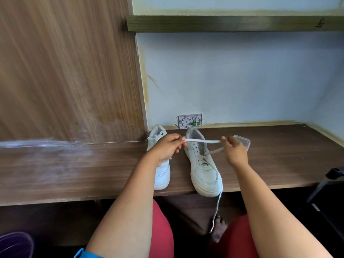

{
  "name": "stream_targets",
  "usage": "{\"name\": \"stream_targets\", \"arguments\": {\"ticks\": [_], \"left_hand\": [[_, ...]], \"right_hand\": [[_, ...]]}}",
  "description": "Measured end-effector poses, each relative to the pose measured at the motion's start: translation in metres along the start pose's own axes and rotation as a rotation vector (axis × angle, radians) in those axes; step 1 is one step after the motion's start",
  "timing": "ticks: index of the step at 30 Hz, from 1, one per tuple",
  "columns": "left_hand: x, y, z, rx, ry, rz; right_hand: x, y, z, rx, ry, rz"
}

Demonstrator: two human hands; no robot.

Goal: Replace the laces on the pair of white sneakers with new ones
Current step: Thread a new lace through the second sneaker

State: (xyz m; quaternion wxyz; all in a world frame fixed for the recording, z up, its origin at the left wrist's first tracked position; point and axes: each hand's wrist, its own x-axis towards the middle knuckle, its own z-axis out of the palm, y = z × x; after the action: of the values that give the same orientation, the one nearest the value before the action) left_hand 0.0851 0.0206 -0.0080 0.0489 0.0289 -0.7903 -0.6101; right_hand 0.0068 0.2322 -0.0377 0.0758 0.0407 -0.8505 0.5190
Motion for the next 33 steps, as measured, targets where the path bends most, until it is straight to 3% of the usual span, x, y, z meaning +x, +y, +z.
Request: {"name": "stream_targets", "arguments": {"ticks": [2,4,6,10,12,13,15,18,20,23,25,28,30,33], "left_hand": [[0.0,-0.002,0.007,0.069,-0.035,-0.004],[0.001,-0.003,0.017,0.124,-0.078,0.003],[0.002,-0.003,0.022,0.136,-0.081,0.01],[0.002,-0.003,0.01,0.133,-0.024,-0.004],[0.002,-0.005,0.005,0.138,-0.011,-0.003],[0.002,-0.005,0.005,0.147,-0.016,-0.006],[0.003,-0.007,0.011,0.189,-0.037,-0.009],[0.006,-0.009,0.026,0.248,-0.058,0.001],[0.008,-0.01,0.033,0.292,-0.047,0.011],[0.008,-0.008,0.03,0.327,-0.048,0.02],[0.008,-0.007,0.024,0.292,-0.06,0.0],[0.008,-0.009,0.021,0.25,-0.055,-0.013],[0.008,-0.011,0.026,0.251,-0.07,-0.009],[0.011,-0.009,0.042,0.281,-0.084,0.044]], "right_hand": [[-0.003,0.005,0.008,-0.27,-0.1,-0.168],[-0.01,0.003,0.023,-0.251,-0.277,-0.306],[-0.013,-0.001,0.033,-0.206,-0.328,-0.368],[-0.001,-0.004,0.01,0.119,0.051,-0.086],[0.009,0.004,-0.011,0.013,0.213,0.005],[0.011,0.008,-0.017,-0.085,0.197,0.025],[0.003,0.006,-0.014,-0.244,0.002,-0.047],[-0.018,-0.003,0.012,-0.176,-0.306,-0.317],[-0.026,-0.011,0.022,-0.105,-0.411,-0.352],[-0.021,-0.011,0.018,-0.062,-0.392,-0.27],[-0.013,-0.005,0.005,0.004,-0.279,-0.169],[-0.001,0.005,-0.013,-0.145,-0.144,-0.108],[-0.002,0.005,-0.013,-0.274,-0.143,-0.219],[-0.015,-0.008,-0.001,-0.157,-0.276,-0.373]]}}
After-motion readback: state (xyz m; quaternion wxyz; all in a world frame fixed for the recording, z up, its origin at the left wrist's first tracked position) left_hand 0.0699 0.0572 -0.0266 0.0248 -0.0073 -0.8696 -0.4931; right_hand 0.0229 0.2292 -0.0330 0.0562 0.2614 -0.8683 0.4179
